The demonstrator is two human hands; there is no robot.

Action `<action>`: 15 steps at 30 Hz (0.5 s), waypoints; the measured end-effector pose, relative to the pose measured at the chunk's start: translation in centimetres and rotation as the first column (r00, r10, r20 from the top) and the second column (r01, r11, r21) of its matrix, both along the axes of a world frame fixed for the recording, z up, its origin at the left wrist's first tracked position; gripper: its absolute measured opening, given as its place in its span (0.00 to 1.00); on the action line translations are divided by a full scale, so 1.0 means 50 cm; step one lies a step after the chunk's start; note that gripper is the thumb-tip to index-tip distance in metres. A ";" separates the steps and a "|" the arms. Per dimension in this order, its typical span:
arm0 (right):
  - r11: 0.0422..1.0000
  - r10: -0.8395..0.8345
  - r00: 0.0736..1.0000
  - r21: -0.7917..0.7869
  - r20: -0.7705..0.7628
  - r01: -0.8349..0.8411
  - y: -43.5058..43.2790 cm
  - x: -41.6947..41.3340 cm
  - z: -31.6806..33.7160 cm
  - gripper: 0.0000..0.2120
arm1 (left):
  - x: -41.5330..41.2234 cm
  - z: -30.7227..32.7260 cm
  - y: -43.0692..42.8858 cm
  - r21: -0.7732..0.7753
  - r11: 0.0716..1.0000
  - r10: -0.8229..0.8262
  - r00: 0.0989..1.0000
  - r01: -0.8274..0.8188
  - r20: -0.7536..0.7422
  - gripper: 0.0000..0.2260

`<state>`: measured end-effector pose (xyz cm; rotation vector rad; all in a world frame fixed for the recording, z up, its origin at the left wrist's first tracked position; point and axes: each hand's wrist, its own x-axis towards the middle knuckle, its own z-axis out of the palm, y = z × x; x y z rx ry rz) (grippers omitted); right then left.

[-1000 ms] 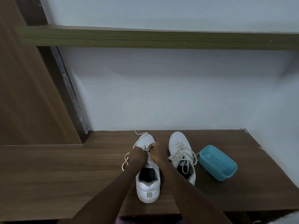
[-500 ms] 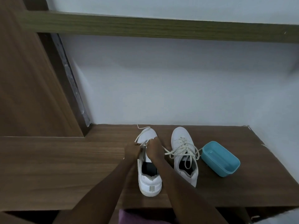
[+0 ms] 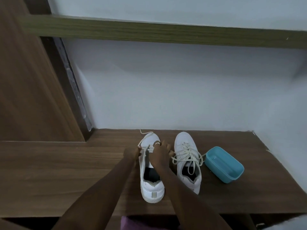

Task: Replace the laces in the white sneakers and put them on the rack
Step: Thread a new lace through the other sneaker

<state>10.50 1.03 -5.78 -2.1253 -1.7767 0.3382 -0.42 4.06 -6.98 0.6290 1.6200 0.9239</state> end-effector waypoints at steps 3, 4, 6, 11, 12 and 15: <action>1.000 -0.015 0.998 -0.026 -0.055 0.013 -0.017 0.013 0.012 0.15 | -0.007 -0.009 0.010 0.061 0.978 0.193 0.976 -0.199 0.102 0.14; 0.999 -0.001 0.999 -0.047 -0.053 -0.001 -0.022 0.018 0.014 0.16 | -0.011 -0.009 0.013 0.069 0.956 0.263 0.938 -0.285 0.228 0.15; 0.997 0.064 0.997 -0.049 0.035 -0.063 -0.038 0.023 0.015 0.22 | -0.023 0.004 0.016 0.075 0.908 0.374 0.878 -0.412 0.299 0.16; 0.982 0.182 0.958 -0.083 0.223 -0.168 -0.076 0.027 -0.008 0.22 | -0.062 0.072 -0.014 0.187 0.829 0.529 0.848 -0.527 0.042 0.18; 0.973 0.207 0.949 -0.151 0.239 -0.175 -0.074 0.031 -0.008 0.18 | -0.073 0.078 -0.024 0.219 0.831 0.528 0.849 -0.512 -0.018 0.19; 0.942 0.239 0.952 -0.283 0.192 -0.180 -0.074 0.035 0.000 0.17 | -0.109 0.106 -0.051 0.343 0.745 0.634 0.767 -0.573 -0.096 0.17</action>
